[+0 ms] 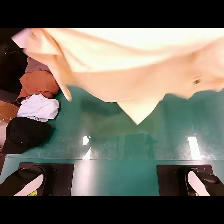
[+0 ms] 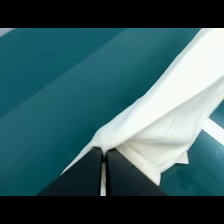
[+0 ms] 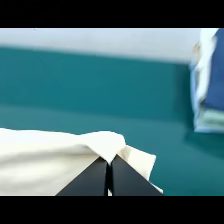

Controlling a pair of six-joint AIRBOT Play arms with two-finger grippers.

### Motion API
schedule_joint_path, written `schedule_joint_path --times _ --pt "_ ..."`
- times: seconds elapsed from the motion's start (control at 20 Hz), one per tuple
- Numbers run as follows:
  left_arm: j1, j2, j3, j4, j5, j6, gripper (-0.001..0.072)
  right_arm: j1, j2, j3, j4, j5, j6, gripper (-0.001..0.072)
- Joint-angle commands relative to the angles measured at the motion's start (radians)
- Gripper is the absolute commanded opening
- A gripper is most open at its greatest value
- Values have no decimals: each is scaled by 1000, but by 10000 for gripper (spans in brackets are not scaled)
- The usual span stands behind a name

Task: Fold the shirts.

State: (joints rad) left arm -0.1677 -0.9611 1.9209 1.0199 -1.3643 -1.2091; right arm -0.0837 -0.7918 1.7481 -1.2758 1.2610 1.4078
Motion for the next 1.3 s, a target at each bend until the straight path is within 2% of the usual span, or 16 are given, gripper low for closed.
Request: schedule_joint_path --times 0.0,0.2,0.35,0.45,0.55,0.75,0.95,1.05,1.1,1.15,1.2,1.25 --pt "0 32 131 -99 -17 -26 25 -68 40 157 -8 -9 1 10" --pt "0 32 178 -352 -22 -21 25 -106 -41 360 3 15 -6 10" --pt "0 30 65 -245 -19 -15 25 -62 -144 415 3 40 -6 10" --pt "0 4 -85 -97 -17 -44 25 26 -217 333 31 52 -5 9" --pt "0 -46 -255 -11 1 -59 25 126 -311 204 17 58 -2 10" --pt "2 -256 -562 21 107 -35 25 234 -565 52 18 48 -2 10" --pt "2 -496 -599 50 228 -30 26 253 -759 16 28 -62 -2 11" --pt "2 -548 -589 81 270 -60 29 252 -808 16 27 -103 -2 12" --pt "2 -552 -583 107 284 -79 262 251 -820 16 28 -121 -2 26" --pt "2 -552 -569 136 280 -87 581 245 -823 16 27 -132 -2 212" --pt "4 -552 -543 182 250 -105 661 243 -821 16 27 -140 -2 485" --pt "12 -552 -507 222 192 -110 657 234 -813 16 27 -132 -2 523"
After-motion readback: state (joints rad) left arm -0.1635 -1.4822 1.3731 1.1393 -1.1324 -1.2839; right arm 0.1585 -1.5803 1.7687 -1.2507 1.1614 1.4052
